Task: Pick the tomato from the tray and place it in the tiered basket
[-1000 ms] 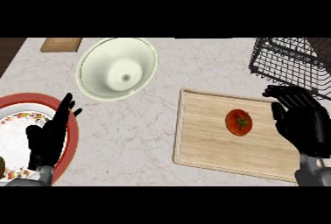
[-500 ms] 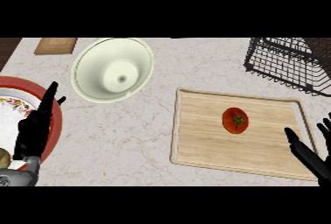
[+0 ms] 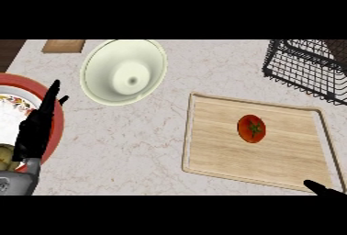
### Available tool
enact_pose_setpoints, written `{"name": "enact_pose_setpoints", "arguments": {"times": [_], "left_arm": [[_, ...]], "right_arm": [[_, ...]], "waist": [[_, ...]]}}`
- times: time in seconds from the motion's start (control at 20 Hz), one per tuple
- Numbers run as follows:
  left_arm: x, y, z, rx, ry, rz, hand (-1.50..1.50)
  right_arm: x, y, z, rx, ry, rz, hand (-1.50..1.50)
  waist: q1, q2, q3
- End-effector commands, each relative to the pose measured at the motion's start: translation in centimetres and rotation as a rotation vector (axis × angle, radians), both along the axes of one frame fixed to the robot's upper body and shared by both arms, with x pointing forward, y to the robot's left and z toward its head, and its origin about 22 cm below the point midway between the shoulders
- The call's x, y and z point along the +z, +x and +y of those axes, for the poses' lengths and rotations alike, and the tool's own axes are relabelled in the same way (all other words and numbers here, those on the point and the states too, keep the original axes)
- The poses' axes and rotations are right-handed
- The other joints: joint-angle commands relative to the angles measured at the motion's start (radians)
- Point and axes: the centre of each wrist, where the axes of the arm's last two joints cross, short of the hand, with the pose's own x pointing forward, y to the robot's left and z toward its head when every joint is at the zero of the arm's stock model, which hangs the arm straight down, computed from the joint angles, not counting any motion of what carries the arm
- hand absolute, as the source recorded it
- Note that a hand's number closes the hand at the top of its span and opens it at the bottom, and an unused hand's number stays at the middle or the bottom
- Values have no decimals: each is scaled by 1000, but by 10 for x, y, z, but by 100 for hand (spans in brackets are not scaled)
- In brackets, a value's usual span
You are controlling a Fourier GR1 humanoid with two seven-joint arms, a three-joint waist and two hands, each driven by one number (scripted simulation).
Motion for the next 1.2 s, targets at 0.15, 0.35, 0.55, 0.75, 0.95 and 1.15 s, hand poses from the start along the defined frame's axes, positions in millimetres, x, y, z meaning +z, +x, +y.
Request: {"name": "enact_pose_setpoints", "arguments": {"times": [0.15, 0.35, 0.55, 0.75, 0.95, 1.15], "left_arm": [[3, 8, 1, -42, -13, 16, 0], [-9, -3, -25, -50, -18, -4, 0], [-5, 21, -13, -24, -7, -12, 0], [5, 18, -19, -39, 1, 7, 0], [-1, 19, -13, -30, 7, 4, 0], [-3, 10, -8, -18, 8, -9, 0]], "right_arm": [[76, 19, 26, 33, -107, 190, -150], [100, 51, 27, -29, -88, 283, -150], [94, 57, 48, 35, -57, 389, -150], [87, 73, 58, 43, -59, 483, -150], [58, 90, 74, 44, -99, 530, -150], [76, 95, 76, 68, -92, 549, -150]], "waist": [[36, 4, 1], [53, 4, 4], [25, 2, 5], [32, 0, 5], [31, 1, 5], [21, -2, 6]]}}
